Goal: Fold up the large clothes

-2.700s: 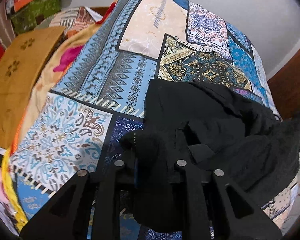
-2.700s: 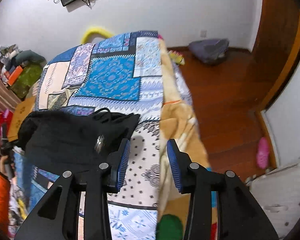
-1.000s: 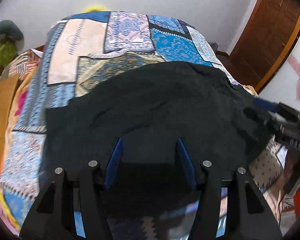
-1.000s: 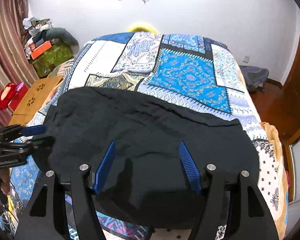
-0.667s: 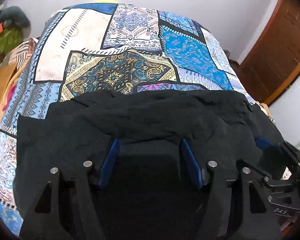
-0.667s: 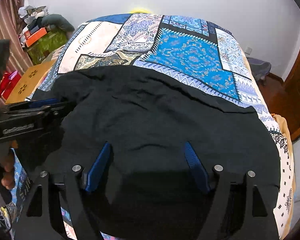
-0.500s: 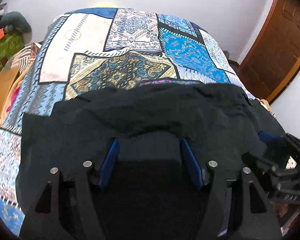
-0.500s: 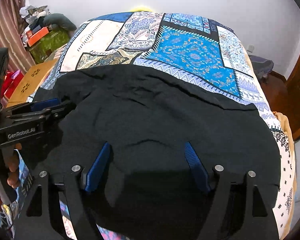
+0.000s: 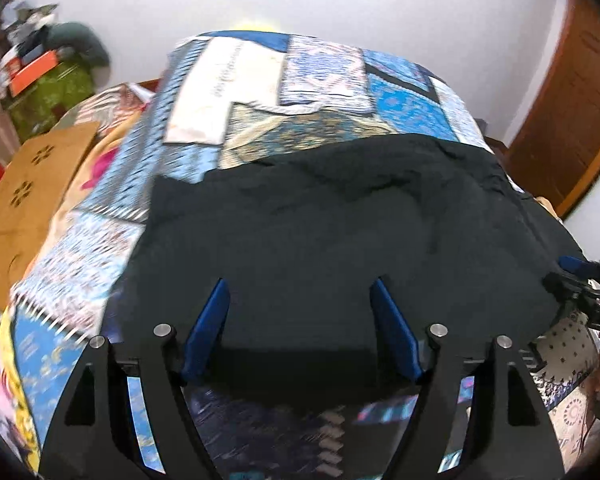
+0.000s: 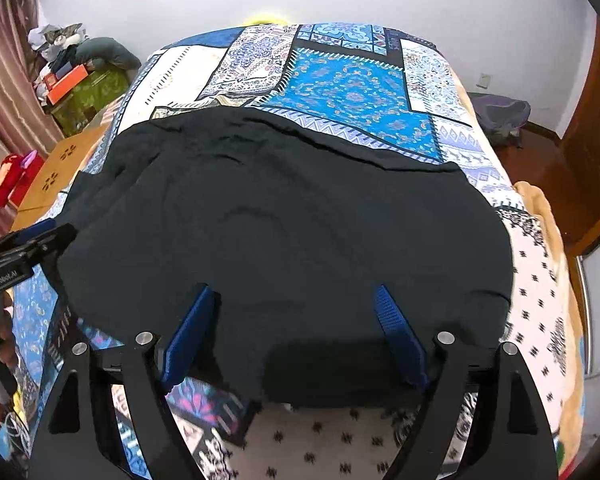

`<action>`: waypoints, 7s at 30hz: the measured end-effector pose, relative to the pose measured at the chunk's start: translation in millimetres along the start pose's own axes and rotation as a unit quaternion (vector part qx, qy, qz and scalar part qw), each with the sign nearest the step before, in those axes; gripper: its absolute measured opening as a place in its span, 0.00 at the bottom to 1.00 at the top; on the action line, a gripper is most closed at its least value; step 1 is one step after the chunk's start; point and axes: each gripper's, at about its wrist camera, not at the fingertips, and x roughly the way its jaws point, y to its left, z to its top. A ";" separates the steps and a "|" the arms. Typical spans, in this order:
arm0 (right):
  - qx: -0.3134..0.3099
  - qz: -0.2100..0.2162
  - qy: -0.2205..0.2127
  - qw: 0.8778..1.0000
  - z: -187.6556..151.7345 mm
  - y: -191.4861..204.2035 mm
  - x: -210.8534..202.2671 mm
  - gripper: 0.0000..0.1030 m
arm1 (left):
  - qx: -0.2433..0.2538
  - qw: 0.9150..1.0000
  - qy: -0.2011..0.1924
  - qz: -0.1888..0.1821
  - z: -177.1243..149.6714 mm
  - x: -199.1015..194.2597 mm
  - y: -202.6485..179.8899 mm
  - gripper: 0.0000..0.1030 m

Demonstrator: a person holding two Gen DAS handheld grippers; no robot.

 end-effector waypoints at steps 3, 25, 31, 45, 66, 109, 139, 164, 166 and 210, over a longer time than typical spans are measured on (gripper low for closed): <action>-0.007 -0.010 0.002 1.000 0.0 2.5 -6.5 0.78 | -0.045 0.999 0.000 0.019 -4.8 -10.5 25.8 0.71; -0.007 0.014 -0.020 1.000 11.9 36.8 -6.3 0.78 | -0.412 0.882 0.053 -0.223 -60.1 44.8 110.6 0.72; -0.018 -0.002 -0.013 1.000 4.2 43.2 7.7 0.78 | -0.409 0.889 0.038 -0.203 -39.5 63.4 102.4 0.73; -0.030 -0.001 0.001 1.000 8.0 53.2 -3.1 0.80 | -0.282 0.957 -0.038 -0.048 -3.1 14.0 65.5 0.33; -0.056 0.163 0.035 0.984 16.3 160.4 29.5 0.86 | -0.035 0.965 -0.255 0.039 45.8 -160.8 -9.4 0.31; 0.076 0.060 -0.081 0.992 -14.2 -12.7 -94.3 0.84 | 0.147 0.983 -0.053 -0.097 -5.5 -118.1 -121.0 0.85; 0.064 0.089 0.028 0.994 -38.2 10.1 -20.4 0.95 | 0.036 0.997 0.023 -0.061 -41.6 -58.9 -47.0 0.96; 0.189 0.194 0.091 0.958 -13.7 -41.6 32.0 0.94 | -0.179 0.944 0.126 -0.247 -11.9 12.2 35.3 1.00; 0.185 0.198 0.106 0.957 -10.0 -35.7 41.3 0.95 | -0.178 0.943 0.132 -0.249 -8.1 19.7 30.9 1.00; 0.115 0.278 -0.005 0.954 111.6 73.6 15.8 0.19 | -0.077 0.975 -0.053 -0.201 111.4 -96.3 84.2 0.73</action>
